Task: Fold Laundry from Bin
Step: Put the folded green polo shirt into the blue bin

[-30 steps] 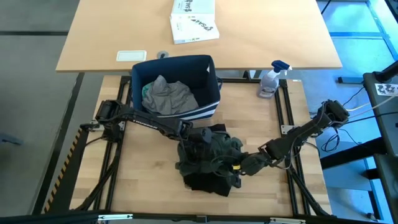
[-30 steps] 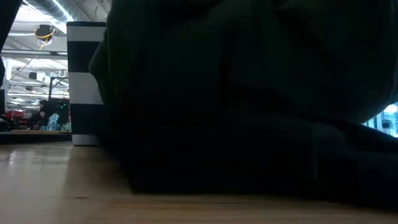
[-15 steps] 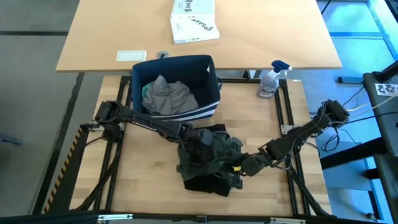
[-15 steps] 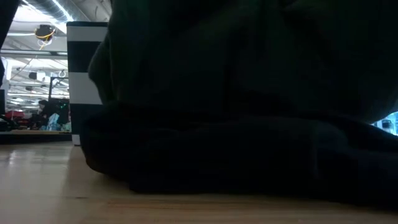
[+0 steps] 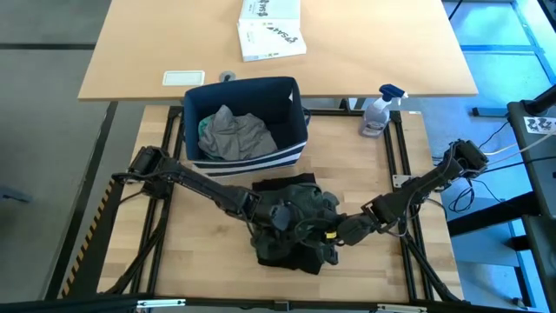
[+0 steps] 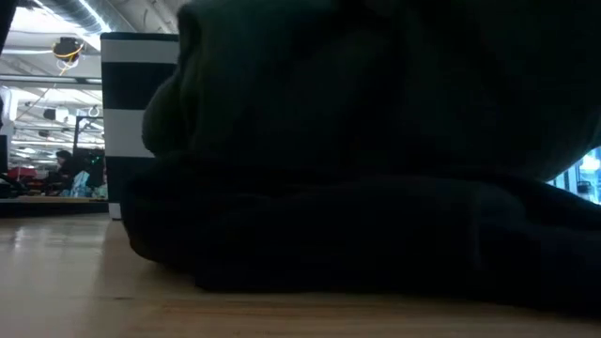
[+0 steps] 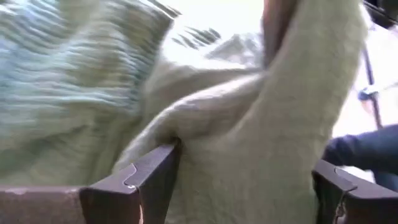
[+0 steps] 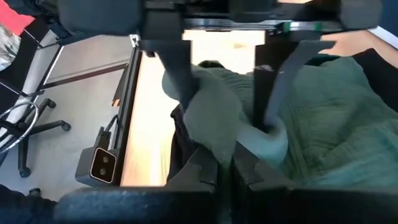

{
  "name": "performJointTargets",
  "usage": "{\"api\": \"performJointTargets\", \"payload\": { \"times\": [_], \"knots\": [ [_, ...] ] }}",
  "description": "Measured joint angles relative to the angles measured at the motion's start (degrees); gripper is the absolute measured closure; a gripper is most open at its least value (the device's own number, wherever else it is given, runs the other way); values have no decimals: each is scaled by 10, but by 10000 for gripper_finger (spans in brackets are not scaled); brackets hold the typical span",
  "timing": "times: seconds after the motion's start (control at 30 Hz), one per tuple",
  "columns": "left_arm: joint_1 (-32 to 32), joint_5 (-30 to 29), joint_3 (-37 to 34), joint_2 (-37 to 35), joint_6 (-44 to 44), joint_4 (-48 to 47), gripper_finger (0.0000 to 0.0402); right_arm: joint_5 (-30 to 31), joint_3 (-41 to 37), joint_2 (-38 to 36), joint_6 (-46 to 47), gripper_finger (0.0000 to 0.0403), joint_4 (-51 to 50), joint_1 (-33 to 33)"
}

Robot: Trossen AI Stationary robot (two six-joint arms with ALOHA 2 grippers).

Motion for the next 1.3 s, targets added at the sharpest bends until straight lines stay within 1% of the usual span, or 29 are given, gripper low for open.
{"api": "performJointTargets", "payload": {
  "times": [0.13, 0.23, 0.3, 0.37, 0.43, 0.47, 0.53, 0.67, 0.73, 0.83, 0.93, 1.0, 1.07, 1.13, 1.2, 1.3],
  "knots": [
    [-5, -62, 0, 0, -28, -8, 157, -12, 0, 0, 0, 400, 5, 0],
    [-5, -82, 0, 0, -29, -10, 187, -36, 0, 0, -17, 401, 13, 0],
    [-3, -80, 0, 0, -27, -15, 230, -44, 0, -6, -30, 400, 12, 0],
    [-3, -74, 0, 0, -21, -20, 292, -44, 0, -18, -34, 395, 0, 0],
    [-3, -56, 1, 0, -10, -20, 364, -40, 0, -36, -50, 385, -24, 0],
    [-3, -49, 1, 0, -7, -19, 380, -34, 0, -45, -57, 380, -38, -1],
    [-3, -39, 1, 0, -2, -23, 390, -22, 0, -67, -56, 367, -76, -4],
    [-3, -18, 0, 0, 1, -29, 396, -23, 0, -118, -58, 330, -148, -4],
    [-3, -16, 0, 0, 2, -29, 397, -26, 0, -141, -62, 303, -181, -3],
    [-3, -1, 0, 0, 2, -29, 398, -53, 0, -173, -49, 252, -221, -3],
    [-2, 9, 0, -1, 2, -29, 399, -85, 0, -183, 33, 198, -290, 1],
    [-2, 13, 0, -5, 2, -29, 399, -87, -14, -182, 91, 168, -317, 15],
    [-3, 13, 0, -16, 2, -32, 399, -79, -41, -183, 140, 150, -299, 32],
    [-3, 14, 0, -25, 2, -33, 399, -60, -89, -190, 194, 144, -237, 50],
    [-3, 13, 0, -31, 5, -39, 399, -32, -154, -205, 256, 148, -150, 67],
    [-3, 14, 0, -35, 6, -40, 399, 22, -259, -226, 365, 160, 11, 85]
  ]
}}
